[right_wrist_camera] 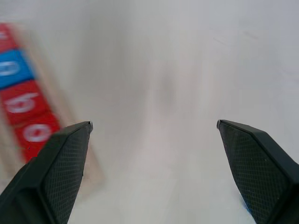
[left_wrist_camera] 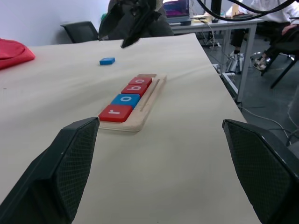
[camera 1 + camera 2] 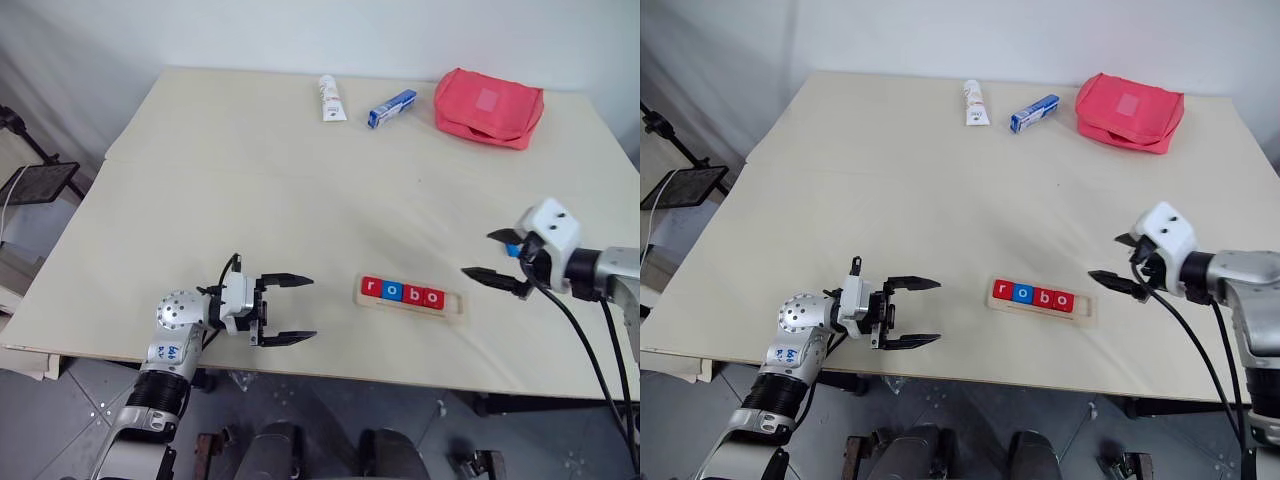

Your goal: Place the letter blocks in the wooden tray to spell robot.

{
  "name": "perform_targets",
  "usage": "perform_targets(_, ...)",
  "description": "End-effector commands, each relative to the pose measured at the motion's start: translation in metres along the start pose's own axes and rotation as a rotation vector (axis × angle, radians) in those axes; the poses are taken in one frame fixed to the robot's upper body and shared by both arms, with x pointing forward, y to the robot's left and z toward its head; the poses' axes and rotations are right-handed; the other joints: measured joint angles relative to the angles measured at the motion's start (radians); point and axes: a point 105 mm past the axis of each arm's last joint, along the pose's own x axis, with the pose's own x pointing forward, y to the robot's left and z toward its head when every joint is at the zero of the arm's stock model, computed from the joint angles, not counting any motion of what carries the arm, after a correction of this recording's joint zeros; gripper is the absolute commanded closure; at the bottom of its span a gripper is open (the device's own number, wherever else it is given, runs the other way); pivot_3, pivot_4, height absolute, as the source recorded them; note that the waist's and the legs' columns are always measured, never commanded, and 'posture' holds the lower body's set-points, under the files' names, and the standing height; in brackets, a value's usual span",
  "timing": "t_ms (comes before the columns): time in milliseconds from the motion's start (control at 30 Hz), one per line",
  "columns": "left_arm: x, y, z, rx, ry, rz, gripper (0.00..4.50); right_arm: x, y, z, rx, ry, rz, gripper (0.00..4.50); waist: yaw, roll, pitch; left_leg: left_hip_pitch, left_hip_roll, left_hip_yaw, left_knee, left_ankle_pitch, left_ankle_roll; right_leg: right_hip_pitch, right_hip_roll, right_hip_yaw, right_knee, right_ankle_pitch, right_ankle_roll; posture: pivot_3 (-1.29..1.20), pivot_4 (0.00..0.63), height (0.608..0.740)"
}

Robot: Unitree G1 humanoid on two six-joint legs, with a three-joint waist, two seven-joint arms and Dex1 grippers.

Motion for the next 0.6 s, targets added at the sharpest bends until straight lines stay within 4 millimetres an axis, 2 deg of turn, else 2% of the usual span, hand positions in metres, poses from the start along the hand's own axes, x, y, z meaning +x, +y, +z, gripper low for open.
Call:
perform_targets(33,0.003,0.001,0.003,0.012,-0.015,-0.014,0.0,-0.014,-0.02,-0.005,0.065,-0.041,-0.157,0.03,-0.001,0.0,0.0,0.0,0.0,0.0,0.0,0.0,0.0,0.0,0.0,0.0,0.0,0.0,0.0,0.0,0.15,0.74)
perform_targets(167,0.006,0.004,0.003,0.012,-0.018,-0.034,0.0,-0.013,-0.028,-0.026,0.141,-0.021,-0.255,0.03,-0.001,0.0,0.0,0.001,0.0,0.0,0.0,0.0,0.0,0.0,0.0,0.0,0.0,0.0,0.0,0.0,0.15,0.74)
perform_targets(267,0.008,0.007,0.004,0.013,-0.021,-0.05,0.0,-0.004,-0.038,-0.039,0.216,-0.02,-0.329,0.03,-0.001,0.0,0.0,0.001,0.0,0.001,0.0,0.0,0.0,0.0,0.0,0.0,0.0,0.0,0.0,0.0,0.15,0.74)
perform_targets(600,0.011,0.007,0.006,0.017,-0.028,-0.069,0.0,0.031,-0.06,-0.056,0.329,-0.031,-0.436,0.03,-0.011,0.0,0.0,0.001,0.0,0.001,0.0,0.0,0.0,0.0,0.0,0.0,0.001,0.0,0.0,0.0,0.15,0.74)
